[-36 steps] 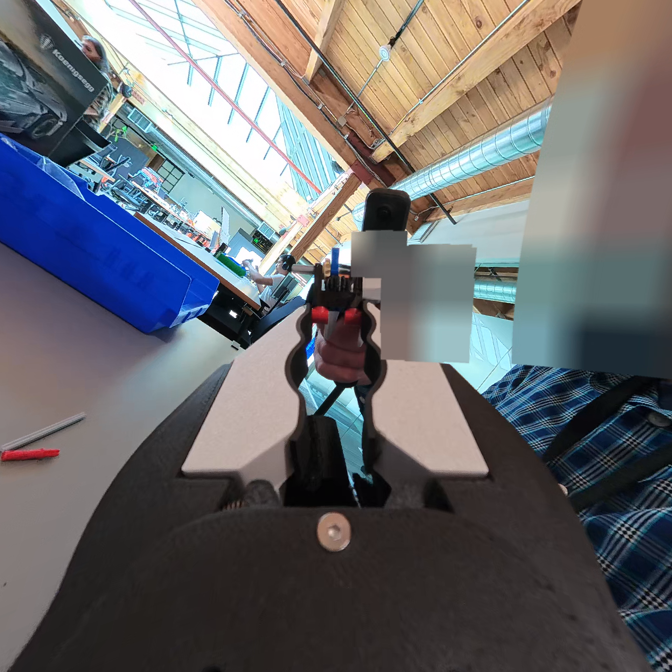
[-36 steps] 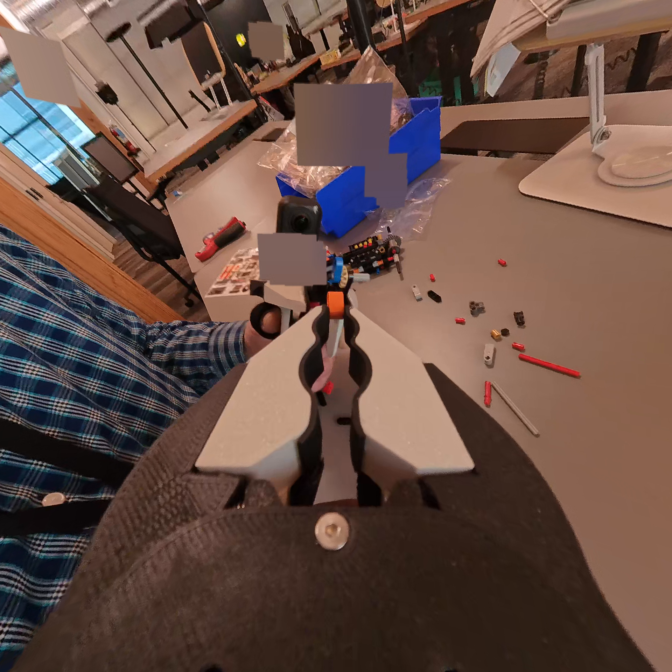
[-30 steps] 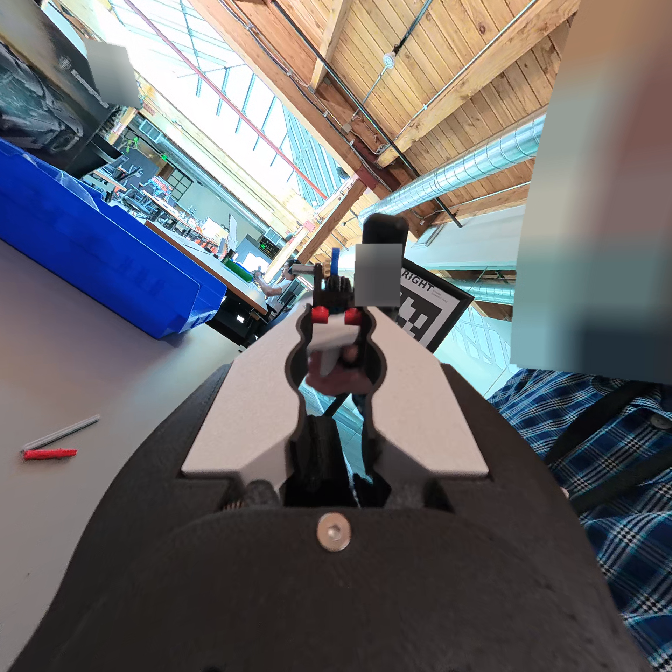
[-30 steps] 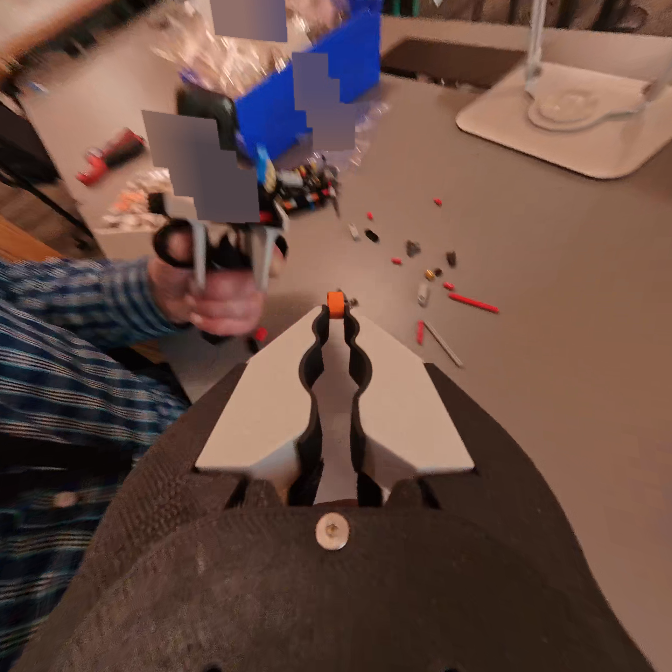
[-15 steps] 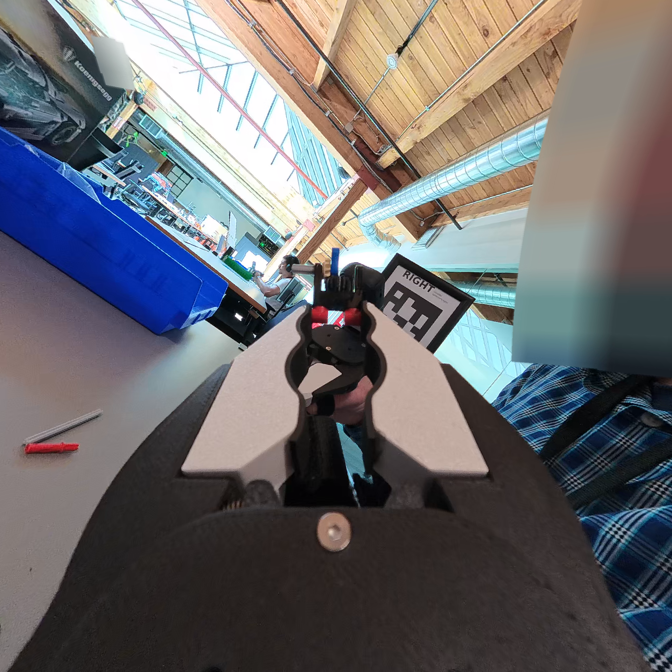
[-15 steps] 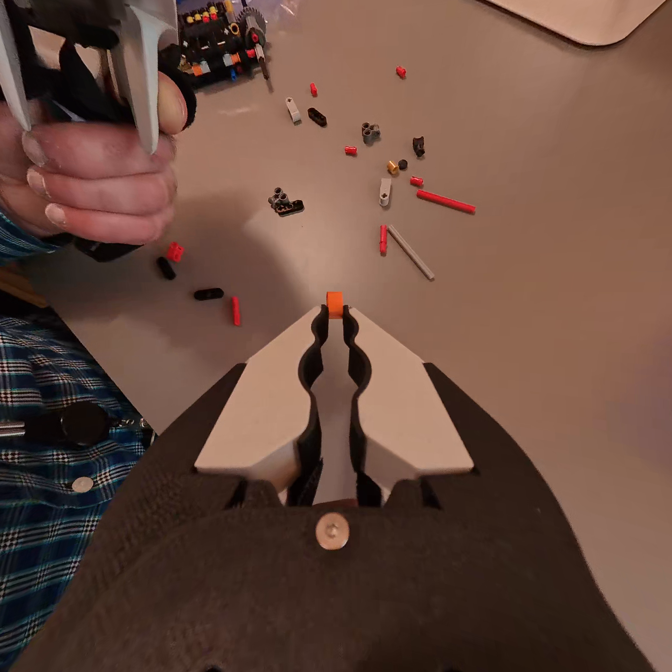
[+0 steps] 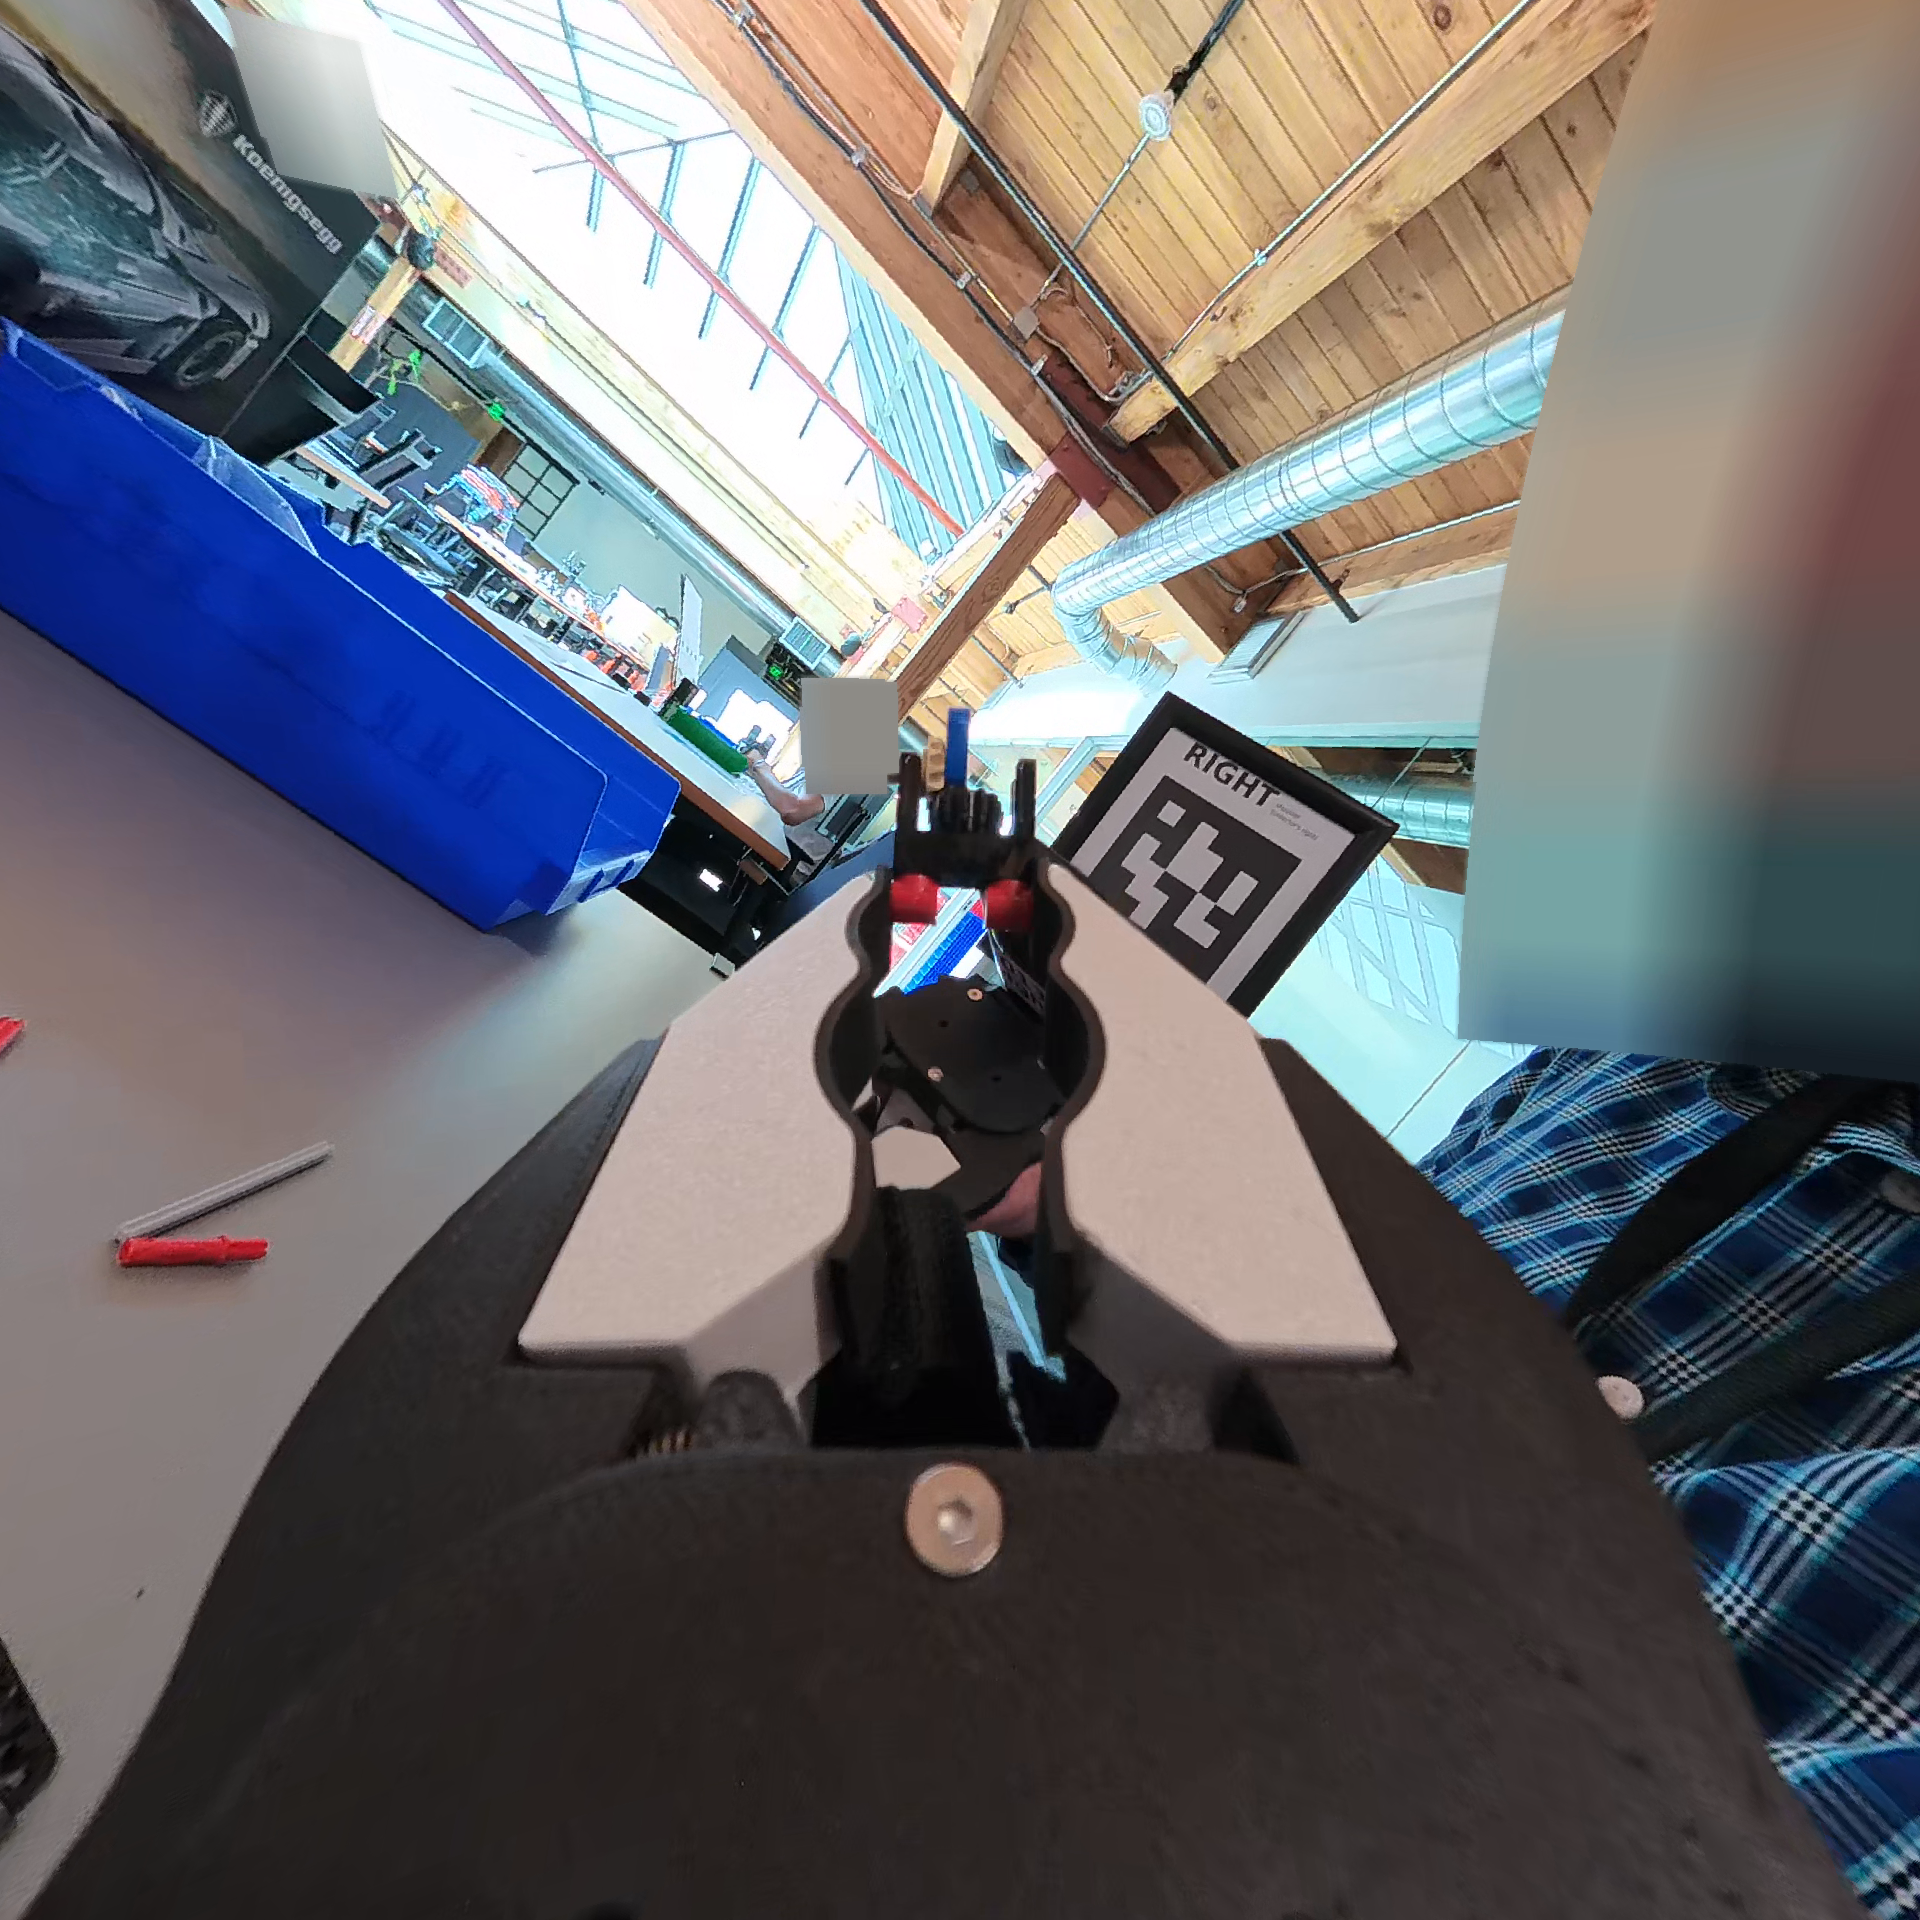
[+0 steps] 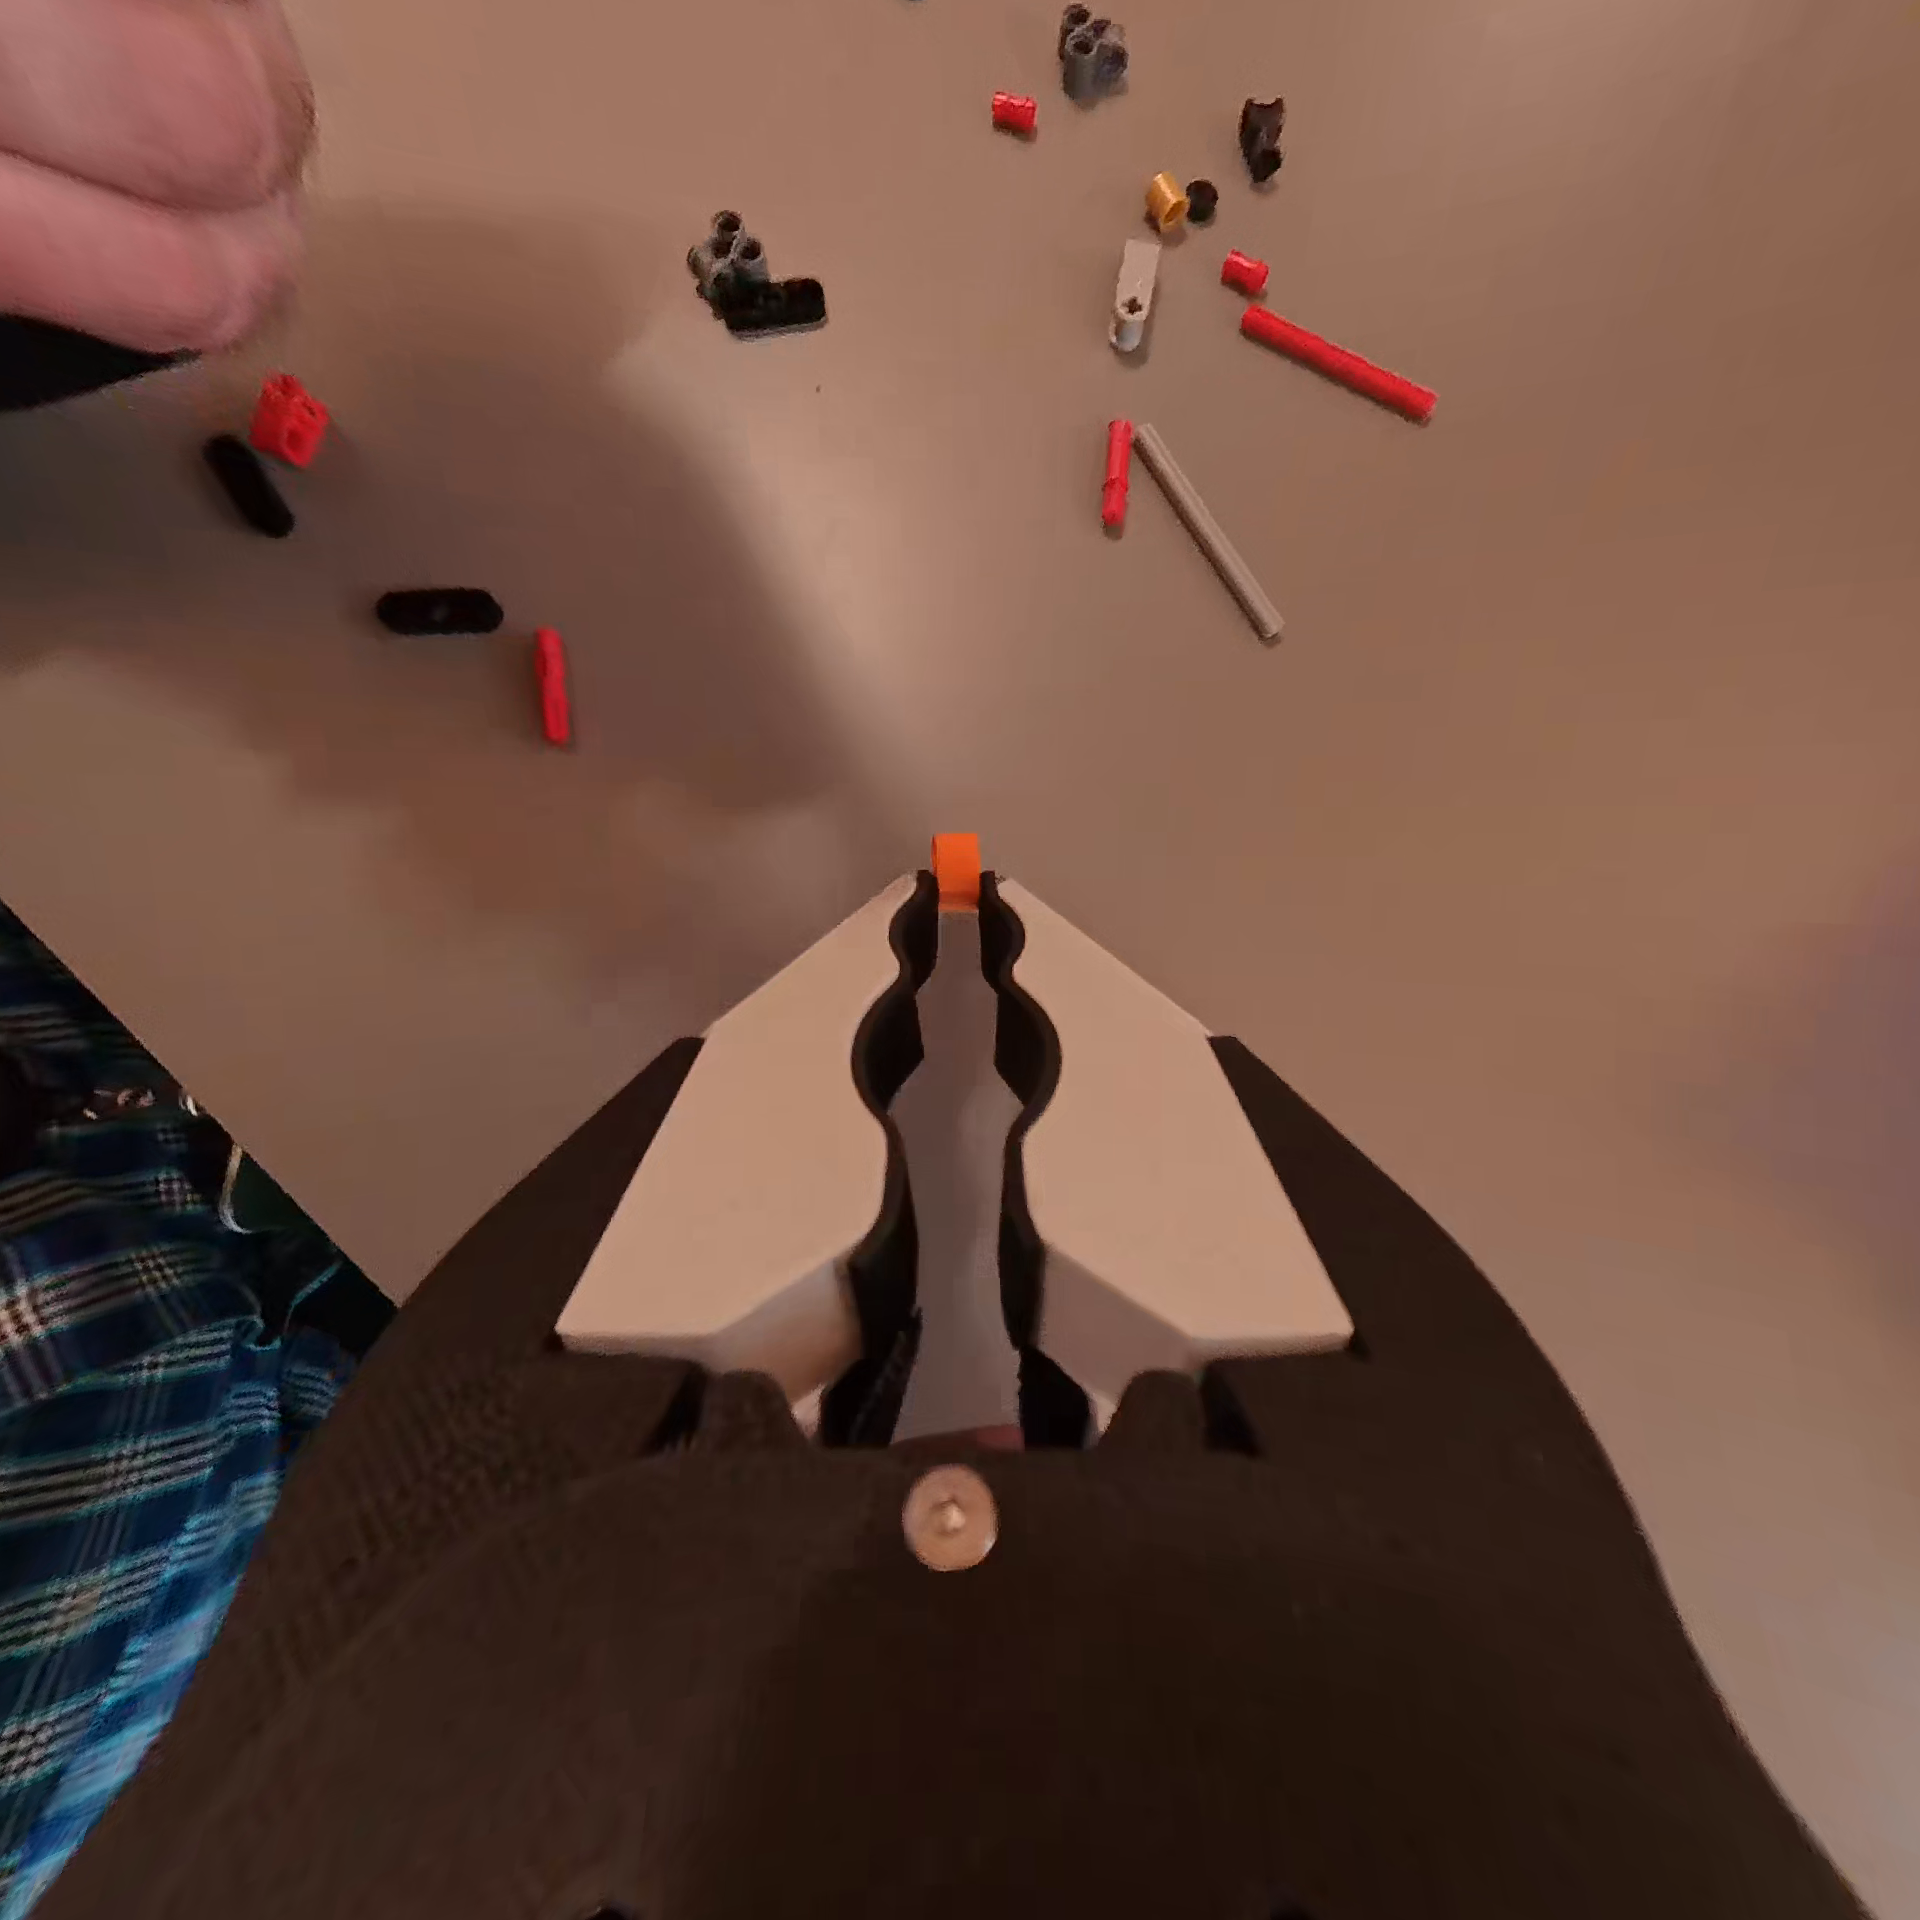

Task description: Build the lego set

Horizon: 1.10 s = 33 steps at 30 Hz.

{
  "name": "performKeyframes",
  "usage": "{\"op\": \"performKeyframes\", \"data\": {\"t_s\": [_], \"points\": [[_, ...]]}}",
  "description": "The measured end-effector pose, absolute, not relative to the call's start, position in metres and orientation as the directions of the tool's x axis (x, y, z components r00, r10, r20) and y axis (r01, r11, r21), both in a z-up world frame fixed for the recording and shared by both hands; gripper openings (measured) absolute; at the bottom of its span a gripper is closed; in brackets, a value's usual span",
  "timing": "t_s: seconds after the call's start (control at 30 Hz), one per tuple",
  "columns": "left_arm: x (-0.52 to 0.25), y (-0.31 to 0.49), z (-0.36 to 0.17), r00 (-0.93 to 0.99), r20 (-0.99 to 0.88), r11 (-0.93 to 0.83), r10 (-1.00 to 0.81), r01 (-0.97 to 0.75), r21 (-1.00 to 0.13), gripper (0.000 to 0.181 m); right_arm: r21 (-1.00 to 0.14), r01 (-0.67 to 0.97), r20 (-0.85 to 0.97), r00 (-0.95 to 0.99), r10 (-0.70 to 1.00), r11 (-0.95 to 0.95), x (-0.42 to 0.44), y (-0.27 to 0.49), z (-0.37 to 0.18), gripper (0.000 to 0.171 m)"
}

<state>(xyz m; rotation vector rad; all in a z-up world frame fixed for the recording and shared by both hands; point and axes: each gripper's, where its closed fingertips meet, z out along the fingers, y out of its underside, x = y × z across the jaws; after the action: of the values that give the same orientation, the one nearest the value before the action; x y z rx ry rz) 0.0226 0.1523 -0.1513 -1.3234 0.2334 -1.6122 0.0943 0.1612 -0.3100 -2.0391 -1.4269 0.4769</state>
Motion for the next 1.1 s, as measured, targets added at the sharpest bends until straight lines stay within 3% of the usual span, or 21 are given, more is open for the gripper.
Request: {"op": "performKeyframes", "data": {"t_s": [0.23,0.3,0.43,0.6,0.73,0.87,1.1], "points": [[0.022,0.149,-0.149,0.102,0.620,-0.476,-0.778,0.549,-0.687,0.024,-0.579,0.815,0.152,0.102,0.983,0.005,0.100,0.152,-0.321,0.005],[0.022,0.148,-0.149,0.109,0.618,-0.473,-0.779,0.546,-0.692,0.024,-0.555,0.831,0.166,0.082,0.983,0.025,0.105,0.155,-0.319,0.012],[0.021,0.148,-0.148,0.104,0.622,-0.475,-0.777,0.552,-0.685,0.024,-0.557,0.827,0.137,0.184,0.973,-0.078,0.115,0.160,-0.311,0.021],[0.023,0.148,-0.148,0.086,0.633,-0.493,-0.769,0.550,-0.674,0.025,-0.626,0.708,-0.060,0.375,0.925,-0.328,0.105,0.137,-0.295,0.010],[0.026,0.145,-0.146,0.074,0.631,-0.500,-0.773,0.542,-0.676,0.025,-0.597,0.657,-0.119,0.495,0.861,-0.460,0.099,0.134,-0.306,0.014],[0.024,0.143,-0.144,0.082,0.622,-0.490,-0.779,0.540,-0.685,0.024,-0.573,0.662,-0.102,0.527,0.843,-0.483,0.099,0.146,-0.319,0.019],[0.021,0.143,-0.142,0.084,0.621,-0.484,-0.780,0.547,-0.682,0.024,-0.663,0.640,-0.041,0.487,0.872,-0.389,0.085,0.162,-0.305,0.024]]}}
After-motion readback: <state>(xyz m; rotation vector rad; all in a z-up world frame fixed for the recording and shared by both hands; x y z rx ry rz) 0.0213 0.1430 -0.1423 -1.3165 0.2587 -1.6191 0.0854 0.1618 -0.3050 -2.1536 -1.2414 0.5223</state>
